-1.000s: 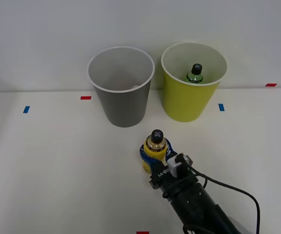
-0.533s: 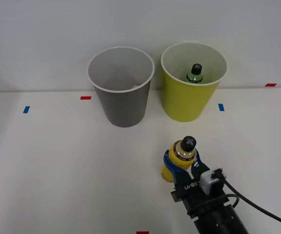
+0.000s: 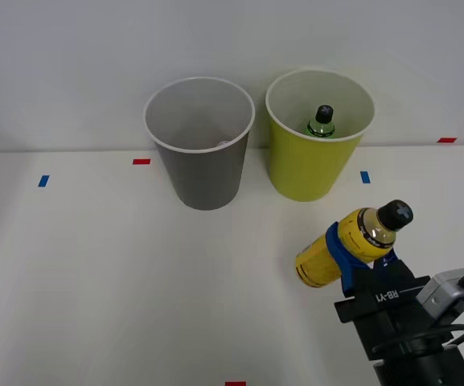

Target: Put cans in the gray bin, plastic bottles in the light green bin

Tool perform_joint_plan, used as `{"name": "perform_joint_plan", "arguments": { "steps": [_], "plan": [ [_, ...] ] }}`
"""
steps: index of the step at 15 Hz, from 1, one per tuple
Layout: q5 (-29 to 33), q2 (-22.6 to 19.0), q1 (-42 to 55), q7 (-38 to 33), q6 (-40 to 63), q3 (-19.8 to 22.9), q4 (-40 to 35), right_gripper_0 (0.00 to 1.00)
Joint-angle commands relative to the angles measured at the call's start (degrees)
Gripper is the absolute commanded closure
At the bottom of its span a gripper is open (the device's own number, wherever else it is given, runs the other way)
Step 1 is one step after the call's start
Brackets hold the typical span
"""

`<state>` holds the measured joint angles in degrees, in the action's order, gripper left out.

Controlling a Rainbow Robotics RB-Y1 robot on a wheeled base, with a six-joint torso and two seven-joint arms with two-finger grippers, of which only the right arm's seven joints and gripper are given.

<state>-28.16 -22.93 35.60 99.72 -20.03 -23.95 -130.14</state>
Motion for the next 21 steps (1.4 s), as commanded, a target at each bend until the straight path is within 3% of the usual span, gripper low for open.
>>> {"name": "perform_joint_plan", "arguments": {
  "steps": [1,8,15,21],
  "plan": [
    [-0.9,0.0,-2.9,0.2,0.1,1.4,-0.1,1.00],
    [-6.5,7.5,-16.8,-0.3,2.1,3.3,-0.2,1.00],
    [-8.8,14.7,-35.0,-1.9,25.0,16.4,0.0,1.00],
    [-9.5,19.1,-52.0,-0.6,24.0,20.3,20.1,1.00]
  ]
}}
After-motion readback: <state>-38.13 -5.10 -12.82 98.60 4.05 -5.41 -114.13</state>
